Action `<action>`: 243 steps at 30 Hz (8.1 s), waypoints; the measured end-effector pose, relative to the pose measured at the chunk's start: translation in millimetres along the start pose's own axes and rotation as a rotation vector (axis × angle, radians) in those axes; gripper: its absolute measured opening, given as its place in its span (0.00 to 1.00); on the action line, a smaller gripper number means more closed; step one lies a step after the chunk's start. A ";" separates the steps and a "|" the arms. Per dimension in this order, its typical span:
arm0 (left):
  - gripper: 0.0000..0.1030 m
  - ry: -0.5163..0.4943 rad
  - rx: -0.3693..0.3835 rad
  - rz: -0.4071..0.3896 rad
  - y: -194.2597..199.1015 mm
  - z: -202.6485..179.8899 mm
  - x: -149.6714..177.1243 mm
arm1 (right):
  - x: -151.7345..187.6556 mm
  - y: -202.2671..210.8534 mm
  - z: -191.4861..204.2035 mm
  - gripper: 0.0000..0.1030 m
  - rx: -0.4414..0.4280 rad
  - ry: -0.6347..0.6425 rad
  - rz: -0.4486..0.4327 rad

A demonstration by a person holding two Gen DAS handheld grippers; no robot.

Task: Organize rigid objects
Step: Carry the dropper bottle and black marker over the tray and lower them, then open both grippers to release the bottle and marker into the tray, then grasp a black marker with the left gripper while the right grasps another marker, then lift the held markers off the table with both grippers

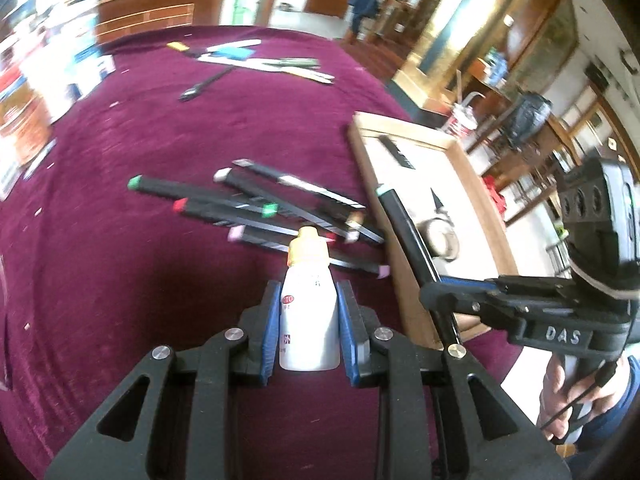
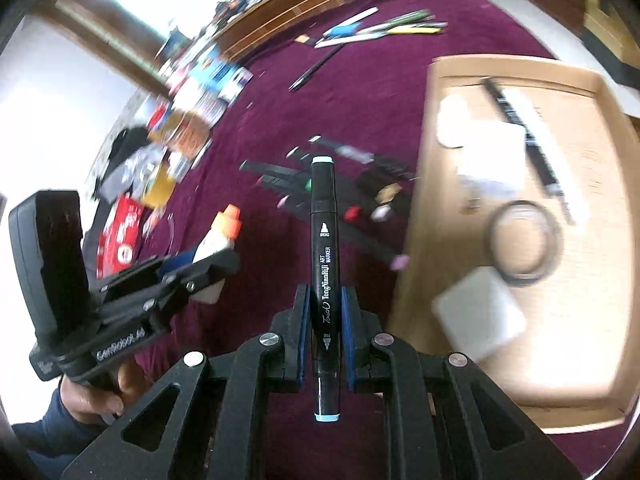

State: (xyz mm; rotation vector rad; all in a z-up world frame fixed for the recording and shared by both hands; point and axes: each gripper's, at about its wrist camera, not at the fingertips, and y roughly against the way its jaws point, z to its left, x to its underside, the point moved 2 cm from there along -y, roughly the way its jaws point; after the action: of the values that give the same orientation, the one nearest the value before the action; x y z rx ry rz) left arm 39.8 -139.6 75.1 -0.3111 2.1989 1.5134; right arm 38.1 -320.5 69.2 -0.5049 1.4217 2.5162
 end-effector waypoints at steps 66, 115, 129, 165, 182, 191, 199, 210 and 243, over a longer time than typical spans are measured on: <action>0.23 -0.431 0.005 0.139 -133.8 -201.6 14.5 | -9.0 40.6 -152.8 0.13 0.227 -0.158 0.005; 0.42 0.042 -0.089 -0.046 -0.1 11.0 40.6 | -38.4 -43.4 15.4 0.17 0.048 -0.006 0.029; 0.42 0.118 -0.146 -0.049 35.0 81.6 71.5 | -82.8 -118.4 7.1 0.23 0.260 -0.037 0.072; 0.15 0.149 -0.329 0.106 -9.5 84.5 84.9 | 11.3 -92.7 62.1 0.35 -0.011 0.052 0.226; 0.15 0.116 -0.315 0.041 5.1 92.8 108.1 | 32.1 -144.2 116.0 0.17 0.261 0.309 0.319; 0.14 0.131 -0.276 0.023 10.1 95.1 111.2 | 35.5 -132.4 110.2 0.16 0.216 0.271 0.315; 0.13 0.160 -0.225 0.002 16.4 96.4 107.7 | 39.9 -105.0 98.7 0.16 0.132 0.197 0.262; 0.12 0.177 -0.221 -0.020 25.4 98.5 112.7 | 47.6 -107.9 113.3 0.16 0.107 0.210 0.256; 0.12 0.175 -0.194 -0.062 42.4 94.7 110.1 | 44.2 -86.8 107.3 0.16 0.041 0.154 0.171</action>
State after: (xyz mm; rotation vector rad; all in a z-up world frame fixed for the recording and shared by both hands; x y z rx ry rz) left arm -52.2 -28.7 28.8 -0.5887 2.1522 1.7263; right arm 6.5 -183.4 34.7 -0.6050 1.6323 2.6229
